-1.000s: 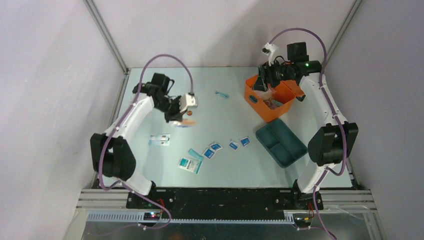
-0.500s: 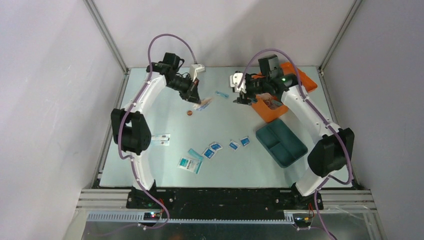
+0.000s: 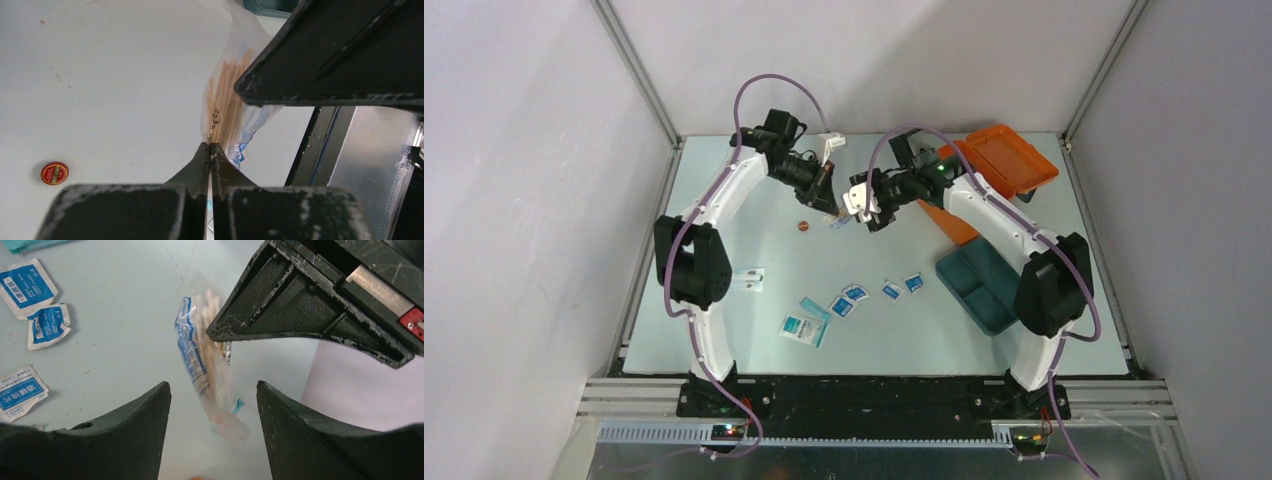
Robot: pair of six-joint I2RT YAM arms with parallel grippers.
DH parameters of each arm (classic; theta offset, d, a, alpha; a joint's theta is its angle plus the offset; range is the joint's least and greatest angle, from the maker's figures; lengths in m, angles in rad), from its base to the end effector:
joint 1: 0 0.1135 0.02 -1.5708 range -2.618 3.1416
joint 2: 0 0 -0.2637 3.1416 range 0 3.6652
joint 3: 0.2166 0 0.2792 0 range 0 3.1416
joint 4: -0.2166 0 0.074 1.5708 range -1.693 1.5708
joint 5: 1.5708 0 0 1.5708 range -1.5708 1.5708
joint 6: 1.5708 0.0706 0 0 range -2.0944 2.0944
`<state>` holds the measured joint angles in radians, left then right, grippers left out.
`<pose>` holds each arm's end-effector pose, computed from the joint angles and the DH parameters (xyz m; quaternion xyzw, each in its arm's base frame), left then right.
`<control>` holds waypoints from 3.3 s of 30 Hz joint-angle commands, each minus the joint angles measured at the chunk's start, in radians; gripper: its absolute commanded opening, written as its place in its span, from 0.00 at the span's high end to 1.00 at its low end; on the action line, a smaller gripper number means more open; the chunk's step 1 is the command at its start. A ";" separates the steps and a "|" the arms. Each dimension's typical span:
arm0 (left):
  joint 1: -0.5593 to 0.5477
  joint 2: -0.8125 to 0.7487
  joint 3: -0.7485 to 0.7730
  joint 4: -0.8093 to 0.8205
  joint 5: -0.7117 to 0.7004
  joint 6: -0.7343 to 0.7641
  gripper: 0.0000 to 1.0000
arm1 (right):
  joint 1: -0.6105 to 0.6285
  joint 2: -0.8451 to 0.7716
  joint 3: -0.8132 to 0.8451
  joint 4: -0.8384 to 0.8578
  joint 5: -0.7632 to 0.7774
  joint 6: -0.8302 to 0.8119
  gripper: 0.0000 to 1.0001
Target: Organize the medicine kit
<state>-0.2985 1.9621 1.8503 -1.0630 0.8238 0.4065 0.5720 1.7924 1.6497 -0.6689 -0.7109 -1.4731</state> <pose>0.4104 -0.1805 0.2739 0.3841 0.8160 -0.3822 0.2012 0.3485 0.2792 0.2989 -0.8103 0.3438 0.1397 0.4535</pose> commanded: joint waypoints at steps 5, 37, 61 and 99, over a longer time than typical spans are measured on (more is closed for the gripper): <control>-0.001 -0.006 -0.007 0.018 0.060 -0.037 0.99 | 0.015 0.090 0.162 -0.161 -0.006 -0.064 0.47; 0.134 -0.169 -0.032 0.019 -0.009 -0.130 0.23 | -0.436 -0.280 -0.099 -0.051 0.065 0.730 0.93; 0.071 -0.242 -0.194 0.040 -0.030 -0.135 0.19 | -0.679 -0.065 -0.235 0.165 0.103 1.580 0.94; 0.060 -0.252 -0.189 0.050 -0.181 -0.124 0.19 | -0.576 0.003 -0.115 0.106 0.403 1.654 1.00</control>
<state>-0.2337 1.7805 1.6817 -1.0260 0.6971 0.2703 -0.0296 1.7748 1.5143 -0.5140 -0.4667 0.1623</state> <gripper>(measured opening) 0.812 0.009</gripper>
